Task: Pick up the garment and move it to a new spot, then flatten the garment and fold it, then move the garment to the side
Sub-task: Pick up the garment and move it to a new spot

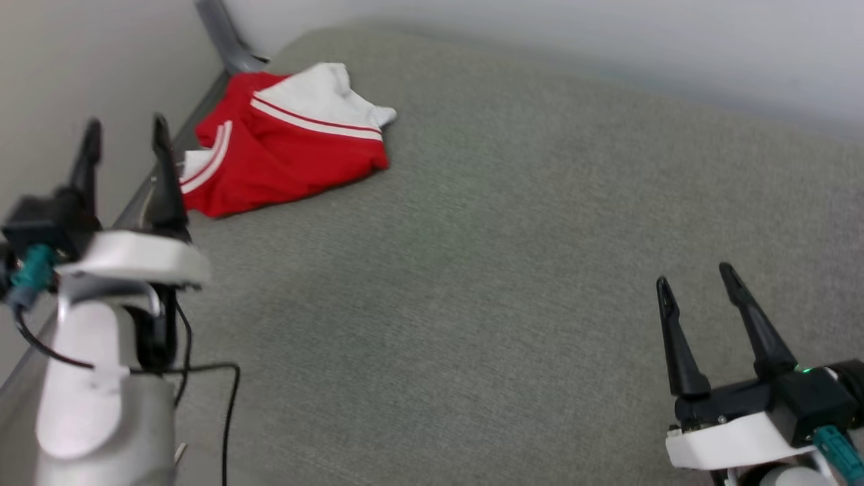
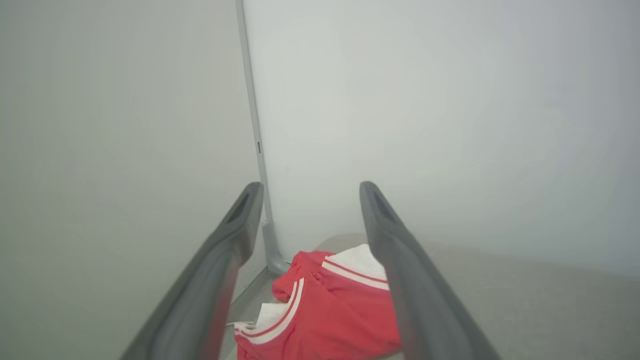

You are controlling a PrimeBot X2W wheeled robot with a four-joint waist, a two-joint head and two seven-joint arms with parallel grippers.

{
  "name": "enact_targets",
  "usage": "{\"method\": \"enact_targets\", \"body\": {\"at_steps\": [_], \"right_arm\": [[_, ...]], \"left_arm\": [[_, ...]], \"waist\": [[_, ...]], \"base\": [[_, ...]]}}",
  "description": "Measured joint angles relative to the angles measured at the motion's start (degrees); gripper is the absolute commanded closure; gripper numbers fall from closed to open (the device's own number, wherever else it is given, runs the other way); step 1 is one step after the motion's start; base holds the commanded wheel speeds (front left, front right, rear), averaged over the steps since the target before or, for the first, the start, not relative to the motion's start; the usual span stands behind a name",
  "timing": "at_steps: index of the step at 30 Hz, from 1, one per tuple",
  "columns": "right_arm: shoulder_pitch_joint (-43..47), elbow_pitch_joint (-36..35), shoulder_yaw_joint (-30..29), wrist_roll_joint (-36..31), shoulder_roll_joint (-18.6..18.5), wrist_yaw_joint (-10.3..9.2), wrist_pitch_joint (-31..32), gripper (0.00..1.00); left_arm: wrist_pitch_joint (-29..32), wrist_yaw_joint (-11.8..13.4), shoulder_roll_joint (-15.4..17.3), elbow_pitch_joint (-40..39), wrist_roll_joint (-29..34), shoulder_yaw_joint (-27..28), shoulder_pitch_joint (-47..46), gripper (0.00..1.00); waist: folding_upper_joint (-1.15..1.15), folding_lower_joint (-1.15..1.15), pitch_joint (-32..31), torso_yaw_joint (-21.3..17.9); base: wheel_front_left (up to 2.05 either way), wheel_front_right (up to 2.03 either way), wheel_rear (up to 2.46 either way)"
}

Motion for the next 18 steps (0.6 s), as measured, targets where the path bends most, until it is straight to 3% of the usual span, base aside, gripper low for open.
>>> {"method": "enact_targets", "body": {"at_steps": [11,15,18], "right_arm": [[-4.53,-4.83,-0.45,-1.58,-1.68,0.0,0.0,0.0],[-5.55,-6.38,-0.75,-1.94,-2.21,0.0,0.0,0.0],[-6.2,-7.31,-0.85,-2.12,-2.49,0.0,0.0,0.0]], "left_arm": [[0.64,-2.36,8.16,12.85,-3.16,-3.32,-19.59,0.0],[5.95,-2.44,12.0,18.12,-7.21,-9.34,-25.22,0.0],[15.59,-2.48,14.71,22.36,-12.59,-14.47,-28.31,0.0]], "waist": [[0.0,0.01,9.31,-5.39],[0.0,0.0,11.68,-6.8],[0.0,0.0,13.11,-7.8]], "base": [[0.0,0.0,0.0],[0.0,0.0,0.0],[0.0,0.0,0.0]]}}
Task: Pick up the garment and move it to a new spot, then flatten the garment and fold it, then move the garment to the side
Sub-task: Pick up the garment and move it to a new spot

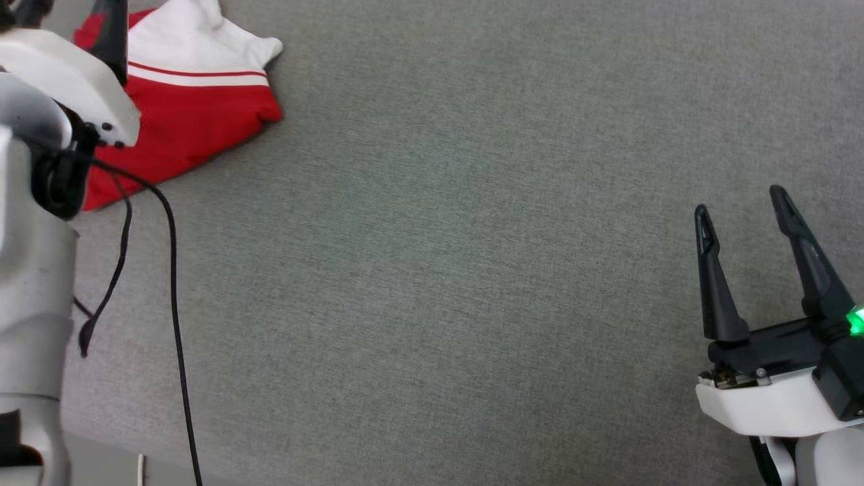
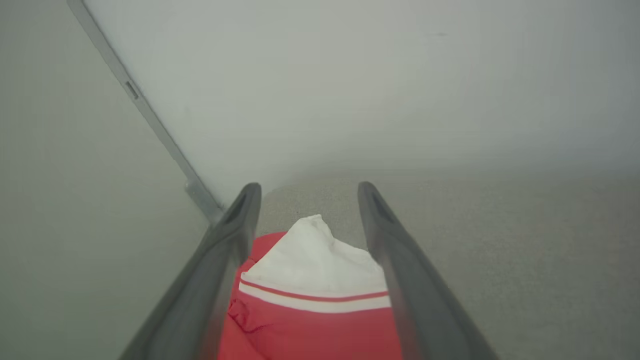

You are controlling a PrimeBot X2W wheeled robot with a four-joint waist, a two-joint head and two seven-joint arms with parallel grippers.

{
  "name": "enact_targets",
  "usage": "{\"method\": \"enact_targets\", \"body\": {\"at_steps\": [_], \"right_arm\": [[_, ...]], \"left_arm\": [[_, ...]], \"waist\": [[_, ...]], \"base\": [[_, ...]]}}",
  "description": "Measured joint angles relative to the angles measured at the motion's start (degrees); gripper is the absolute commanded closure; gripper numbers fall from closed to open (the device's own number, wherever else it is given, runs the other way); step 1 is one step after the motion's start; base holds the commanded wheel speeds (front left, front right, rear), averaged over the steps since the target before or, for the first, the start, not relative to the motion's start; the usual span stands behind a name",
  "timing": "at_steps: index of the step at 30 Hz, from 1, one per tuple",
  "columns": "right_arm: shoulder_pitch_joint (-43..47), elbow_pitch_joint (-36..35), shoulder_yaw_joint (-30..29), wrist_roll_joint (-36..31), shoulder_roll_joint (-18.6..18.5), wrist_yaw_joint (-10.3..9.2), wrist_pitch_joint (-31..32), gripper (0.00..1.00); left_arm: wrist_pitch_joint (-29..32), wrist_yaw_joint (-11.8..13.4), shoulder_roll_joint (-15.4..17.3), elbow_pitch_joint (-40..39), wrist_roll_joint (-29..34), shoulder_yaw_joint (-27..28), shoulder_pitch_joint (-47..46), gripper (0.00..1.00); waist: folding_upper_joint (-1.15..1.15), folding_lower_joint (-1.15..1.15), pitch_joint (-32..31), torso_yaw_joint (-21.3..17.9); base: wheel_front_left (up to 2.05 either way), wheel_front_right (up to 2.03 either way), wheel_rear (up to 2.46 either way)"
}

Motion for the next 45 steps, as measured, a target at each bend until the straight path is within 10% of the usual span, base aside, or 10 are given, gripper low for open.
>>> {"method": "enact_targets", "body": {"at_steps": [13,27,28,29,45], "right_arm": [[-1.43,-1.68,-1.11,-0.59,-0.88,0.0,0.0,0.0],[-2.61,-2.24,-1.24,-0.98,-1.1,0.0,0.0,0.0],[-2.68,-2.09,-1.21,-0.97,-1.09,0.0,0.0,0.0],[-2.78,-1.93,-1.29,-0.94,-1.08,0.0,0.0,0.0],[-1.1,1.08,-1.34,1.07,0.82,0.0,0.01,0.0]], "left_arm": [[36.68,0.0,8.1,6.45,-19.01,-11.58,-5.21,0.0],[41.65,0.09,8.22,12.0,-23.24,-15.04,-6.25,0.0],[40.94,0.09,8.22,12.16,-23.26,-15.47,-6.22,0.6],[40.31,0.1,8.21,12.22,-23.27,-16.11,-6.11,1.0],[17.91,0.0,11.13,3.74,-20.47,-32.09,-8.36,1.0]], "waist": [[0.0,0.0,6.02,-4.14],[0.0,-0.03,10.74,-6.82],[0.0,-0.03,10.65,-6.84],[0.0,-0.03,10.48,-6.82],[0.0,-0.02,-2.18,-5.74]], "base": [[0.0,0.0,0.0],[0.0,0.0,0.0],[0.0,0.0,0.0],[0.0,0.0,0.0],[0.0,0.0,0.0]]}}
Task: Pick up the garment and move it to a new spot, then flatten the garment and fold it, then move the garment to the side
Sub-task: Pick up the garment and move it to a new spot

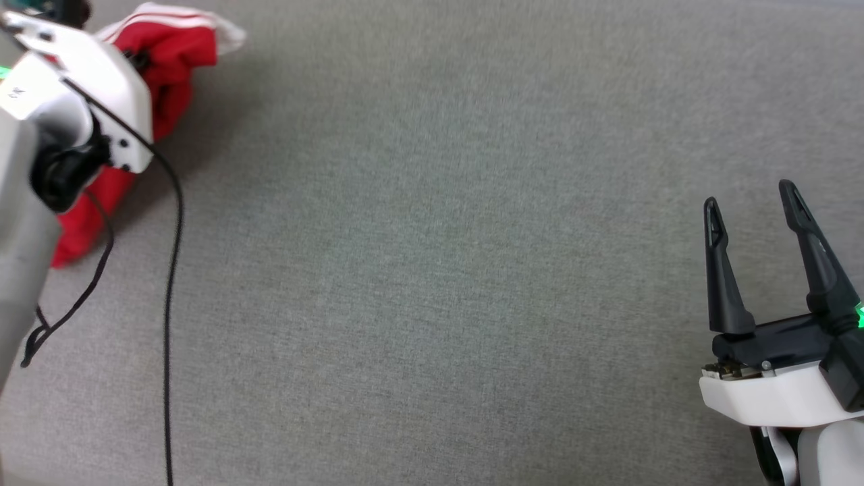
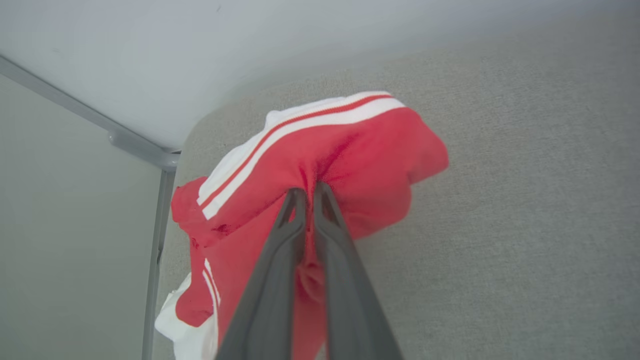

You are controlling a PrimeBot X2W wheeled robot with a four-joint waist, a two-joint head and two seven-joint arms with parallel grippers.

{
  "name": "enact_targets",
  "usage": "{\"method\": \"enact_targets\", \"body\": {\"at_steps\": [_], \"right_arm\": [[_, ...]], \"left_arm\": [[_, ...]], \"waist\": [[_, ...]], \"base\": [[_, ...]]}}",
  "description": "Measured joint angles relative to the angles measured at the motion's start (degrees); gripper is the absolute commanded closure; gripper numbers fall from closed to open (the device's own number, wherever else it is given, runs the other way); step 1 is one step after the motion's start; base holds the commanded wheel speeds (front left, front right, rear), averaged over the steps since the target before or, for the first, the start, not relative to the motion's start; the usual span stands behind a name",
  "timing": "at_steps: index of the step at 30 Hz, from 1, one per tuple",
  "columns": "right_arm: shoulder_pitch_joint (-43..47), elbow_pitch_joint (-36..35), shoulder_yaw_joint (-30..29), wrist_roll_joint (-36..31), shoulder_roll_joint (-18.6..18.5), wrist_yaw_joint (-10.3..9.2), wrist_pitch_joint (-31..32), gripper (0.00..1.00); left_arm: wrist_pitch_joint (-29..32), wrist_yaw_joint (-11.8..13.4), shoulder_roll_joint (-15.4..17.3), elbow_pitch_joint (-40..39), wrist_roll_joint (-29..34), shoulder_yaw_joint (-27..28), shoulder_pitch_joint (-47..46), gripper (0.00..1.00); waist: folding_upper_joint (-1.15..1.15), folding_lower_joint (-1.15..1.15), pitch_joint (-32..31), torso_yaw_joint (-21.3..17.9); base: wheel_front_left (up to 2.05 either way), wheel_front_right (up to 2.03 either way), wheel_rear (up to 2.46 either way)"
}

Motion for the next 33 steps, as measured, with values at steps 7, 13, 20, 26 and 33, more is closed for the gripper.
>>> {"method": "enact_targets", "body": {"at_steps": [7,13,20,26,33], "right_arm": [[1.15,0.46,-0.89,0.48,1.0,0.0,-0.01,0.0],[1.55,0.46,-2.12,0.8,1.37,0.0,-0.01,0.0],[2.09,0.47,-4.39,2.2,1.57,0.0,-0.01,0.0],[2.21,0.55,-6.5,3.43,1.58,0.0,-0.01,0.0],[2.71,0.87,-7.3,4.03,1.59,0.0,-0.01,0.0]], "left_arm": [[-3.63,0.0,-2.69,-5.19,3.14,-5.97,-1.67,1.0],[-5.68,0.0,-7.76,-9.22,4.95,-10.57,-2.63,1.0],[-8.78,-0.01,-15.7,-11.57,6.16,-16.02,-3.24,1.0],[-10.95,-0.01,-23.04,-11.43,6.01,-23.09,-0.47,1.0],[-12.4,-0.01,-29.29,-8.77,3.82,-31.5,7.58,1.0]], "waist": [[0.0,0.0,-4.0,-2.34],[0.0,0.0,-5.43,-6.32],[0.0,0.0,-5.94,-11.35],[0.0,0.0,-6.02,-14.45],[0.0,0.0,-5.77,-16.38]], "base": [[0.0,0.0,0.0],[0.0,0.0,0.0],[0.0,0.0,0.0],[0.0,0.0,0.0],[0.0,0.0,0.0]]}}
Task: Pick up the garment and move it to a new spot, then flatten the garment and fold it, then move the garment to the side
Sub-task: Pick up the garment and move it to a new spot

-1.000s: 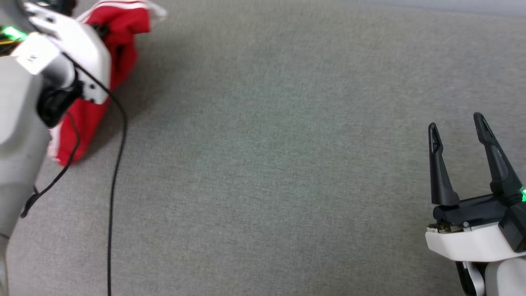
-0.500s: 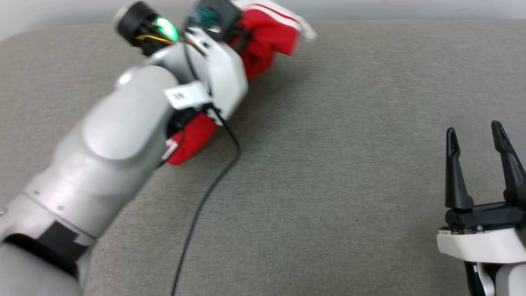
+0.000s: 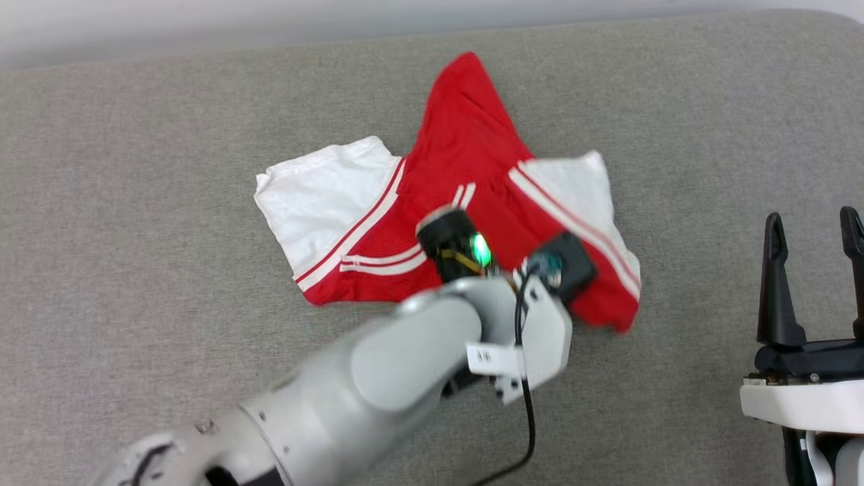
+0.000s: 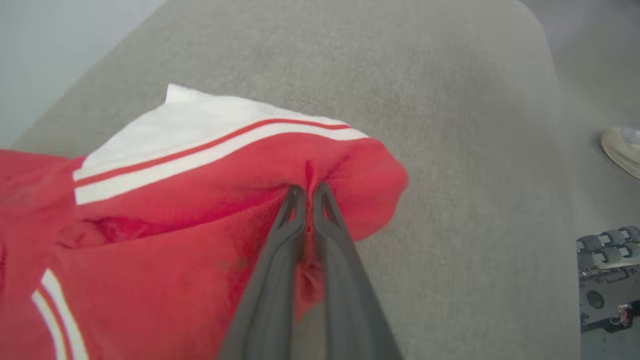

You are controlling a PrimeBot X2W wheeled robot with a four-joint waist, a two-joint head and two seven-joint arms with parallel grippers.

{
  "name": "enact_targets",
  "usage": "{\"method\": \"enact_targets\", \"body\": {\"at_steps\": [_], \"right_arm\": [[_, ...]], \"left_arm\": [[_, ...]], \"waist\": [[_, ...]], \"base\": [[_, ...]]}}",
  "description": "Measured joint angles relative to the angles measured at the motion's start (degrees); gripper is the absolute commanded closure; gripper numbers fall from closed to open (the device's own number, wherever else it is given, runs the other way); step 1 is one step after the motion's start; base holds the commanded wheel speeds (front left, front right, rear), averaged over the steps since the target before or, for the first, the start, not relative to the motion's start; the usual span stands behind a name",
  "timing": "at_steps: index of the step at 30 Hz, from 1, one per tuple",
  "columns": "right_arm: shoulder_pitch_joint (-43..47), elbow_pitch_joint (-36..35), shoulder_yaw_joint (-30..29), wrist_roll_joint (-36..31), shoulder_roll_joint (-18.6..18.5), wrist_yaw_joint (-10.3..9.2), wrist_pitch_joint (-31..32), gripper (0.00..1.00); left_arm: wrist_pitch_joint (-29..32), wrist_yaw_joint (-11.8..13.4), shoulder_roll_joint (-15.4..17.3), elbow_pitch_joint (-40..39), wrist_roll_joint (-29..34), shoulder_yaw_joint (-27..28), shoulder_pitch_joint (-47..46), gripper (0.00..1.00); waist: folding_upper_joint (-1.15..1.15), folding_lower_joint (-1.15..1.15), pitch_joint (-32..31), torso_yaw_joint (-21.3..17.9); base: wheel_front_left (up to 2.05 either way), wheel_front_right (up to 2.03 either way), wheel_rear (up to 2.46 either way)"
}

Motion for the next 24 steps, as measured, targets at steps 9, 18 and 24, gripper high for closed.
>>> {"method": "enact_targets", "body": {"at_steps": [9,18,24], "right_arm": [[0.62,0.87,-0.3,0.0,0.01,0.0,0.0,0.0],[2.09,2.63,-0.1,-0.59,0.02,0.0,0.0,0.0],[4.52,4.05,0.75,-0.62,0.03,0.0,0.0,0.0]], "left_arm": [[1.25,0.03,-1.51,4.85,0.1,-3.24,8.64,1.0],[-10.38,1.55,-2.56,6.78,1.05,-1.71,9.5,0.0],[-18.13,6.38,-2.63,5.52,0.54,1.79,10.47,0.0]], "waist": [[0.0,0.0,0.5,-1.15],[0.0,0.0,-2.88,0.76],[0.0,0.0,-6.79,2.34]], "base": [[0.0,0.0,0.0],[0.0,0.0,0.0],[0.0,0.0,0.0]]}}
